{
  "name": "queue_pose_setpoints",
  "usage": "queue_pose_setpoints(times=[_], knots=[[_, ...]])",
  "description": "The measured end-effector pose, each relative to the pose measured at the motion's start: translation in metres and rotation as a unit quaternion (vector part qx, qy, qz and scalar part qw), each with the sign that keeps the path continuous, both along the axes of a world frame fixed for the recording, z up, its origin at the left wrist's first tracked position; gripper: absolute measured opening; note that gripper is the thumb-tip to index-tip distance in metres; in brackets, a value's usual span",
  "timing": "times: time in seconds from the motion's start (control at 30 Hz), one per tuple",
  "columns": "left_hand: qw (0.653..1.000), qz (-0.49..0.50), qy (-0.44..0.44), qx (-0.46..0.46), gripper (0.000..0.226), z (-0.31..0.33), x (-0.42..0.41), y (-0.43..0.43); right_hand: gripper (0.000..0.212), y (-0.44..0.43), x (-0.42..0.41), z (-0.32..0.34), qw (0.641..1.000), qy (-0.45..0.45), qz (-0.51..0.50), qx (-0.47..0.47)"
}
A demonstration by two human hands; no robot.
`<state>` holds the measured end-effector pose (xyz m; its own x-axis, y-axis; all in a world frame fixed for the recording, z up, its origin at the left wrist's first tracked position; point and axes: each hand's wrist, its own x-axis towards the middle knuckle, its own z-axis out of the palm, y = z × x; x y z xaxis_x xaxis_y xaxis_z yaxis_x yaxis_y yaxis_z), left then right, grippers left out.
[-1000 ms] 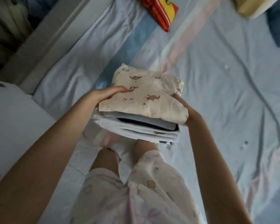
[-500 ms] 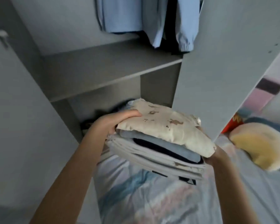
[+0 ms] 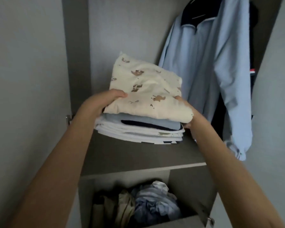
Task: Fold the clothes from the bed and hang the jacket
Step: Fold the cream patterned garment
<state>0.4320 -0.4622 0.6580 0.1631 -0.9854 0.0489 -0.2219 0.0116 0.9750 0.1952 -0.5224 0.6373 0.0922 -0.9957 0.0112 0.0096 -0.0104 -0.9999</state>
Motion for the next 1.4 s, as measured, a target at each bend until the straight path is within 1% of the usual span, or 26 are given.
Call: queue_pose_setpoints(times=[0.07,0.1,0.13,0.17,0.2,0.23,0.27,0.3,0.37,0.4,0.43,0.47,0.5,0.57,0.63,0.67,0.73,0.77,0.83,0.9,0.97,1.03,1.07,1.1,1.27,1.4], knots=[[0.994,0.068,-0.019,0.079,0.033,-0.046,0.021,-0.024,0.059,-0.023,0.019,-0.021,0.985,0.11,-0.001,0.13],[0.985,0.106,-0.049,0.128,0.033,-0.074,0.027,-0.034,0.066,-0.036,0.029,-0.041,0.971,0.157,0.025,0.176],[0.967,0.132,-0.121,0.182,0.037,-0.104,0.031,-0.046,0.071,-0.045,0.042,-0.069,0.955,0.224,0.057,0.186],[0.944,0.145,-0.195,0.225,0.051,-0.131,0.031,-0.055,0.075,-0.052,0.052,-0.094,0.939,0.29,0.067,0.171],[0.918,0.178,-0.268,0.233,0.072,-0.154,0.03,-0.063,0.078,-0.055,0.062,-0.118,0.928,0.35,0.06,0.11],[0.901,0.213,-0.325,0.194,0.087,-0.166,0.027,-0.067,0.081,-0.055,0.075,-0.134,0.922,0.383,0.039,0.041],[0.886,0.233,-0.385,0.111,0.091,-0.172,0.024,-0.074,0.083,-0.053,0.084,-0.145,0.915,0.404,0.006,-0.013],[0.863,0.217,-0.455,0.028,0.09,-0.17,0.02,-0.076,0.084,-0.055,0.092,-0.154,0.895,0.442,-0.019,-0.053],[0.816,0.073,-0.571,-0.048,0.087,-0.159,0.013,-0.082,0.088,-0.051,0.103,-0.162,0.819,0.566,-0.024,-0.085],[0.814,-0.014,-0.58,-0.019,0.086,-0.155,0.01,-0.084,0.089,-0.047,0.106,-0.166,0.779,0.619,-0.013,-0.1],[0.821,-0.081,-0.564,0.035,0.088,-0.155,0.005,-0.086,0.087,-0.045,0.114,-0.171,0.757,0.643,0.007,-0.117],[0.822,-0.117,-0.552,0.079,0.093,-0.161,0.006,-0.092,0.082,-0.045,0.126,-0.177,0.747,0.65,0.029,-0.136],[0.811,-0.134,-0.562,0.099,0.1,-0.167,0.004,-0.096,0.078,-0.044,0.134,-0.183,0.753,0.64,0.04,-0.145],[0.791,-0.113,-0.592,0.1,0.116,-0.184,0.01,-0.105,0.08,-0.049,0.151,-0.19,0.764,0.626,0.033,-0.152],[0.798,-0.063,-0.592,0.092,0.127,-0.2,0.029,-0.116,0.09,-0.059,0.171,-0.197,0.775,0.615,0.048,-0.139],[0.799,-0.053,-0.594,0.079,0.128,-0.199,0.032,-0.118,0.089,-0.063,0.172,-0.195,0.789,0.595,0.04,-0.147],[0.795,-0.032,-0.602,0.071,0.126,-0.201,0.05,-0.125,0.083,-0.068,0.184,-0.197,0.791,0.579,0.048,-0.19],[0.794,-0.024,-0.604,0.067,0.124,-0.199,0.056,-0.128,0.082,-0.071,0.184,-0.2,0.78,0.581,0.067,-0.22],[0.793,-0.004,-0.604,0.076,0.119,-0.198,0.074,-0.141,0.082,-0.084,0.181,-0.211,0.782,0.547,0.152,-0.258],[0.793,0.011,-0.604,0.086,0.113,-0.197,0.086,-0.155,0.081,-0.092,0.167,-0.219,0.787,0.516,0.193,-0.279],[0.791,0.029,-0.605,0.091,0.107,-0.195,0.084,-0.169,0.072,-0.104,0.148,-0.234,0.763,0.571,0.191,-0.235],[0.79,0.045,-0.603,0.102,0.105,-0.195,0.083,-0.188,0.061,-0.119,0.137,-0.246,0.705,0.662,0.212,-0.137],[0.794,0.052,-0.597,0.104,0.105,-0.196,0.085,-0.197,0.062,-0.126,0.134,-0.248,0.682,0.688,0.225,-0.107],[0.796,0.055,-0.594,0.105,0.107,-0.197,0.088,-0.206,0.064,-0.133,0.133,-0.248,0.673,0.696,0.235,-0.091],[0.791,0.058,-0.602,0.099,0.109,-0.207,0.099,-0.23,0.078,-0.17,0.141,-0.251,0.673,0.681,0.287,-0.037],[0.791,0.064,-0.6,0.098,0.11,-0.207,0.099,-0.229,0.075,-0.161,0.139,-0.253,0.683,0.68,0.261,-0.06]])
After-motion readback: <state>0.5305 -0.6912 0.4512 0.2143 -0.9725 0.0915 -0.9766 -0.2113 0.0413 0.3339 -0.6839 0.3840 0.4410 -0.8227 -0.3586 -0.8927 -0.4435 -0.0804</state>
